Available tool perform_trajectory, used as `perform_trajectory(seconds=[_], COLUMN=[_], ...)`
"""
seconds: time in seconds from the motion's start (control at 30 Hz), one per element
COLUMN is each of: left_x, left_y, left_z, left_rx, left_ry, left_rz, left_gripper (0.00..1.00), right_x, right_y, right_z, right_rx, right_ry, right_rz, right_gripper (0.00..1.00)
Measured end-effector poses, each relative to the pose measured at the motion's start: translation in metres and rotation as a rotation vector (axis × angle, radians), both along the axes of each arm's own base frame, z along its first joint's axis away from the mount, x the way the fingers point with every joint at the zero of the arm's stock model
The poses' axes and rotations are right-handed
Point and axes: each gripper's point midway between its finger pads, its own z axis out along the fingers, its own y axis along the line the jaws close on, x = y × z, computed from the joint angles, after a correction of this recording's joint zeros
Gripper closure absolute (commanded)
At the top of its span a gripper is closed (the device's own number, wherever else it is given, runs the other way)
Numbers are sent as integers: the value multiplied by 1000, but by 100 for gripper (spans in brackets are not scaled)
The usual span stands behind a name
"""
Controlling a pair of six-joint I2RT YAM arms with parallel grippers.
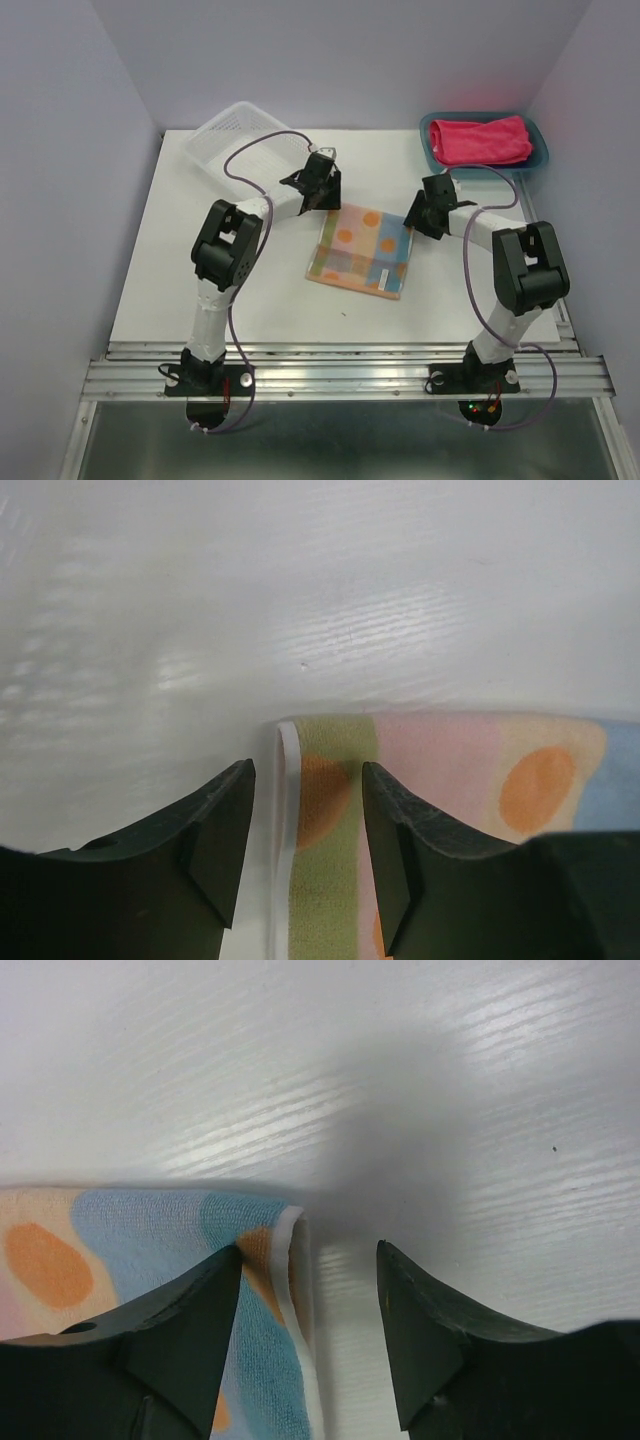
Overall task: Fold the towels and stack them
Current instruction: Fold the towel
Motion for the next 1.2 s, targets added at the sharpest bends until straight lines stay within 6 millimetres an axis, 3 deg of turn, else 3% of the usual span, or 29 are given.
perform_trajectory(seconds=[0.07, 0.5, 0.63, 0.77, 0.9, 1.03, 1.2], left_x=[4, 20, 18, 15, 15, 14, -1], left_y=[0, -3, -7, -11, -11, -10, -1], left_z=[-3, -16, -18, -18, -18, -20, -15], left_rx=[1, 1, -16, -36, -37, -41, -56], left_ry=[4, 13, 26, 38, 38, 26, 2], left_rz=[1, 4, -15, -36, -38, -36, -38], left_gripper=[43, 51, 60, 100, 100, 100, 100], right_x=[3, 15, 18, 22, 25, 26, 28], right_y=[-1, -4, -4, -2, 1, 3, 8], right_z=[-2, -7, -7, -7, -8, -7, 3], right_rx=[0, 1, 4, 10, 16, 20, 26], right_ry=[3, -4, -10, -16, -23, -29, -63], right_rz=[-2, 2, 5, 17, 35, 59, 108], right_gripper=[47, 63, 65, 73, 83, 99, 99])
